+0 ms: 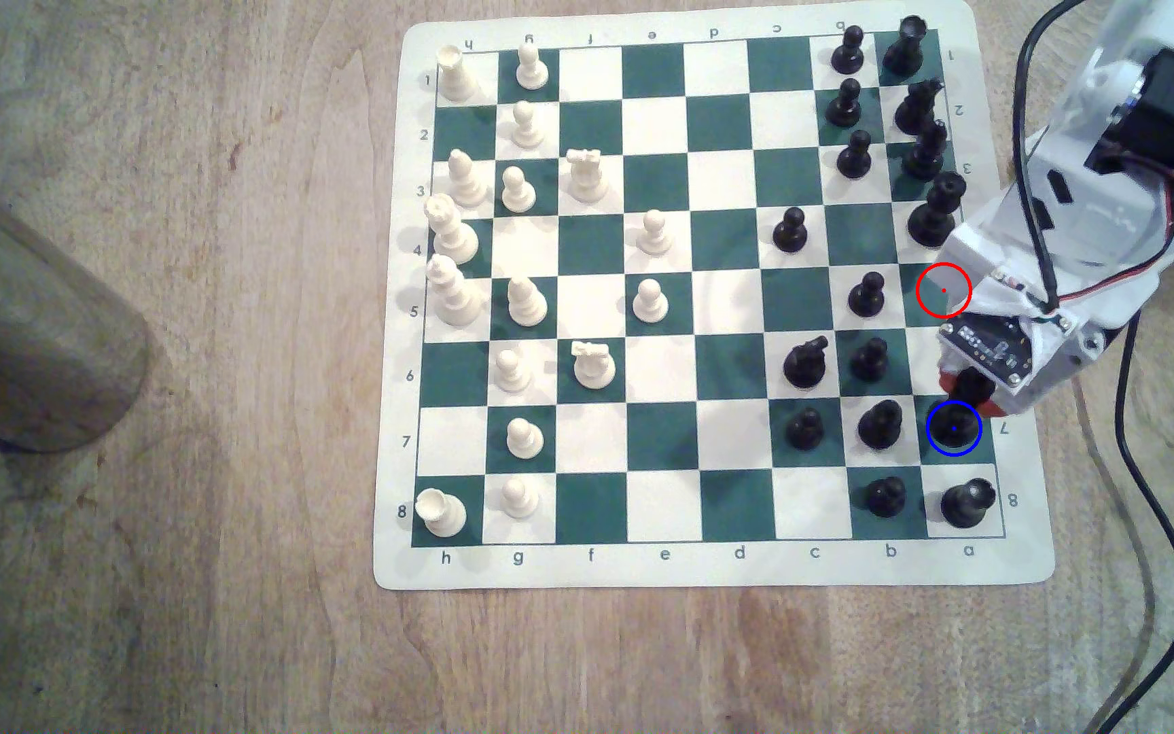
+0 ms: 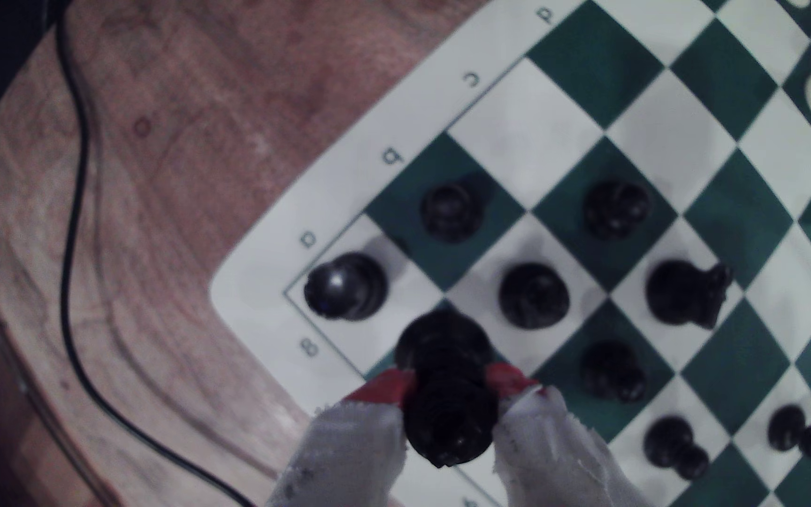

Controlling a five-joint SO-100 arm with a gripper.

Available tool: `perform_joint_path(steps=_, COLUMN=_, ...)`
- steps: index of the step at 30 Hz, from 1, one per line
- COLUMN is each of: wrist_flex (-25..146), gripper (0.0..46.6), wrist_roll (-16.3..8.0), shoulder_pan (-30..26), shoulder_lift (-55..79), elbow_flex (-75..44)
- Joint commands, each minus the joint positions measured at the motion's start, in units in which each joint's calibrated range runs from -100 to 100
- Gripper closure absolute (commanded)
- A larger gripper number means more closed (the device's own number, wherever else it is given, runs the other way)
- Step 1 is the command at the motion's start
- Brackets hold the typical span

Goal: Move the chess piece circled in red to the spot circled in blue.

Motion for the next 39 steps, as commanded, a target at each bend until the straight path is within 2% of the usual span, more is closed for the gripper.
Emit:
perform_joint_path(steps=1, wrist_flex=-1.37, gripper=46.4, wrist_roll=-0.24, shoulder_pan=-0.93, shoulder_lift=0.97, elbow_flex=-0.96)
perform_joint_path(steps=24, wrist_flex=-5.88, gripper=46.4, wrist_roll=0.20, shoulder_pan=-1.95, shoulder_lift=8.10, elbow_flex=3.12)
perform_joint_path(steps=39, wrist_flex=-7.68, gripper=46.4, wrist_roll=-0.20, shoulder_pan=-1.87, shoulder_lift=7.51, elbow_flex=4.48)
